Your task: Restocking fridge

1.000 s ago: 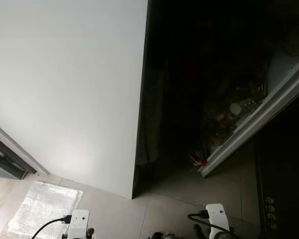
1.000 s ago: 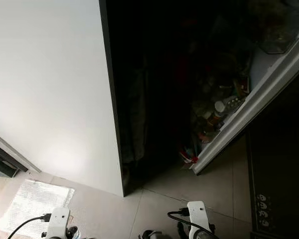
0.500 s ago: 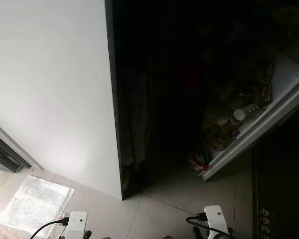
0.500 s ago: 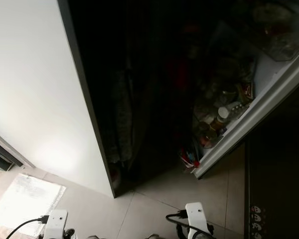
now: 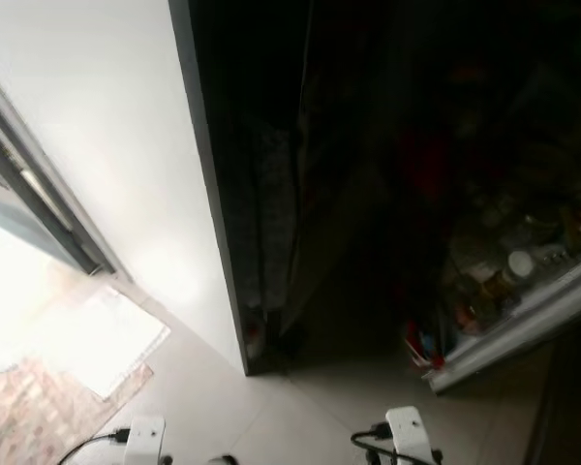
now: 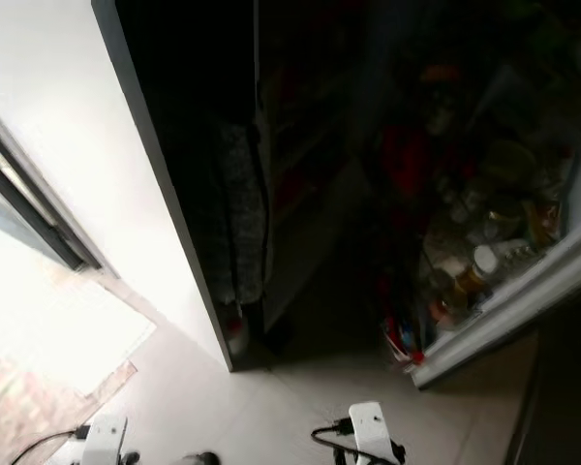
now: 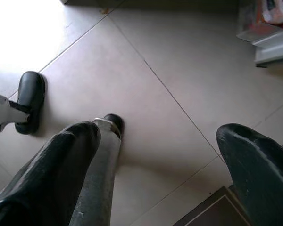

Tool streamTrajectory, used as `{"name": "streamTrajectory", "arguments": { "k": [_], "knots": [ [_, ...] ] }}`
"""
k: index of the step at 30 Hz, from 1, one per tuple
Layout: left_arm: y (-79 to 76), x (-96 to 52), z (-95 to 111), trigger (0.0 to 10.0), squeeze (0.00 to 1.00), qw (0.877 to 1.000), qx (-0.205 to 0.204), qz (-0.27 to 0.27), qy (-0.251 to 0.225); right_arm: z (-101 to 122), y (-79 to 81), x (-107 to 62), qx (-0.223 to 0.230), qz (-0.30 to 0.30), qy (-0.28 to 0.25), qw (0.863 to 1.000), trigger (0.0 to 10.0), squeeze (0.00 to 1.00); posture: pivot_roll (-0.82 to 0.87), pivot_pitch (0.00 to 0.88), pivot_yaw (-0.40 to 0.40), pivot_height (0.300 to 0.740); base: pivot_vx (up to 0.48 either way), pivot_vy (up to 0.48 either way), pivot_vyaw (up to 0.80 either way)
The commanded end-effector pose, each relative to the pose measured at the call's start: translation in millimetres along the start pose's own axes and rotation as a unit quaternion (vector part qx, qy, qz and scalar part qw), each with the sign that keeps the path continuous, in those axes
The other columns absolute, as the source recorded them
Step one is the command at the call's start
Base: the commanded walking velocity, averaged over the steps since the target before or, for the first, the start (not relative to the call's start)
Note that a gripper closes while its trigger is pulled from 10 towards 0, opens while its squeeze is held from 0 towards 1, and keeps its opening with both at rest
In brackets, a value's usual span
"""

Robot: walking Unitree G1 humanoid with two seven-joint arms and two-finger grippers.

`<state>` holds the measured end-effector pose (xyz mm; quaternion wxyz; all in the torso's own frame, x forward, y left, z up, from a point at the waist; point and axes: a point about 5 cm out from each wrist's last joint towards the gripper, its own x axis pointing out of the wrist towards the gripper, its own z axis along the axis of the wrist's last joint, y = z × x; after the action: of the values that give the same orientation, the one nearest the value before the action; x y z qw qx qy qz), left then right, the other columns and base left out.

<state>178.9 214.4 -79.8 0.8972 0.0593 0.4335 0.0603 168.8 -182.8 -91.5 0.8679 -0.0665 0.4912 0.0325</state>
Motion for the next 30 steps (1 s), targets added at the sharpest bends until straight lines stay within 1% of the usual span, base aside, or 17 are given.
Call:
{"name": "streamTrajectory", "arguments": {
  "k": [1, 10, 15, 21, 24, 30],
  "knots": [
    [3.1, -1.8, -9, 10.0, 0.00, 1.000, 0.003, 0.005, 0.016, -6, 1.4, -0.6, 0.001, 0.000, 0.012, 1.000, 10.0, 0.00, -0.03, 0.179, -0.071, 0.740, 0.000, 0.000, 0.71],
    [2.0, -1.9, -9, 10.0, 0.00, 1.000, 0.001, 0.005, 0.017, -6, 0.7, -0.7, -0.005, 0.001, 0.013, 1.000, 10.0, 0.00, -0.03, 0.184, -0.073, 0.740, 0.000, 0.000, 0.72],
    [0.7, -1.6, -8, 10.0, 0.00, 1.000, 0.001, 0.005, 0.016, -2, -9.9, -0.8, -0.006, -0.007, 0.015, 1.000, 10.0, 0.00, -0.03, 0.187, -0.073, 0.740, 0.000, 0.000, 0.80],
    [0.5, -1.6, -8, 10.0, 0.00, 1.000, 0.002, 0.005, 0.015, -1, -12.8, -0.8, -0.005, -0.009, 0.017, 1.000, 10.0, 0.00, -0.03, 0.189, -0.074, 0.740, 0.000, 0.000, 0.80],
    [1.0, -1.7, -8, 10.0, 0.00, 1.000, 0.003, 0.006, 0.016, -1, -13.0, -0.7, 0.001, -0.008, 0.016, 1.000, 10.0, 0.00, -0.03, 0.191, -0.073, 0.740, 0.000, 0.000, 0.00],
    [1.7, -1.8, -9, 10.0, 0.00, 1.000, 0.010, 0.005, 0.017, 0, -12.4, -0.5, -0.003, -0.005, 0.017, 1.000, 10.0, 0.00, -0.03, 0.193, -0.071, 0.740, 0.000, -0.044, 0.00]
  ]
}}
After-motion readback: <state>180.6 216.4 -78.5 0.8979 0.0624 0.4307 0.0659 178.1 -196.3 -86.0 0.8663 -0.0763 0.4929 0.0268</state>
